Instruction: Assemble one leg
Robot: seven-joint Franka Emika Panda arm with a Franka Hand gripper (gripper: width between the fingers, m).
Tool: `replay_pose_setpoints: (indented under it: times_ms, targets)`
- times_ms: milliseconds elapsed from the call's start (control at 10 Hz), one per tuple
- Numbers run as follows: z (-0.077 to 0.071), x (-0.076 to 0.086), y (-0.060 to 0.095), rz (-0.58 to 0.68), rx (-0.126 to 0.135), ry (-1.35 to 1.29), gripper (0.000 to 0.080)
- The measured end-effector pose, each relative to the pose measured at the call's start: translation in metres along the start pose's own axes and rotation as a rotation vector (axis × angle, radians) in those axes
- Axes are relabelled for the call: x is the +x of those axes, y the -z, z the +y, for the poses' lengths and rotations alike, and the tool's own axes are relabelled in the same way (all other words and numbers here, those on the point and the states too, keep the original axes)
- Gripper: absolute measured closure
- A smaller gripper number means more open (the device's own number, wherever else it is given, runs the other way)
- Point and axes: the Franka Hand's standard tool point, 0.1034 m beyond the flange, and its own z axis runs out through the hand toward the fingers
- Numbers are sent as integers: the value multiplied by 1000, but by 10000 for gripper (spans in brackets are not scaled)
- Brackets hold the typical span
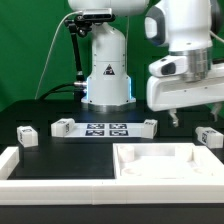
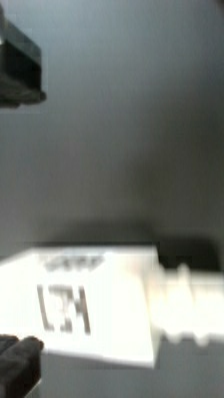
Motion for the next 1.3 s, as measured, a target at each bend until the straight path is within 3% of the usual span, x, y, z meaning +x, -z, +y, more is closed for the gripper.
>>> replay_pose_setpoints:
  times_ms: [300,400,700,1200,1300]
  targets:
    - [3,-2,-1,-46,-8,11,150]
    - [5,-9,-1,-158,-22,13,150]
    - [-11,-22,-2,-504,-53,-6,150]
    - [-18,-19,-10,-1011,-41,-5,150]
    - [-19,-8,-13,-984,-31,-11,150]
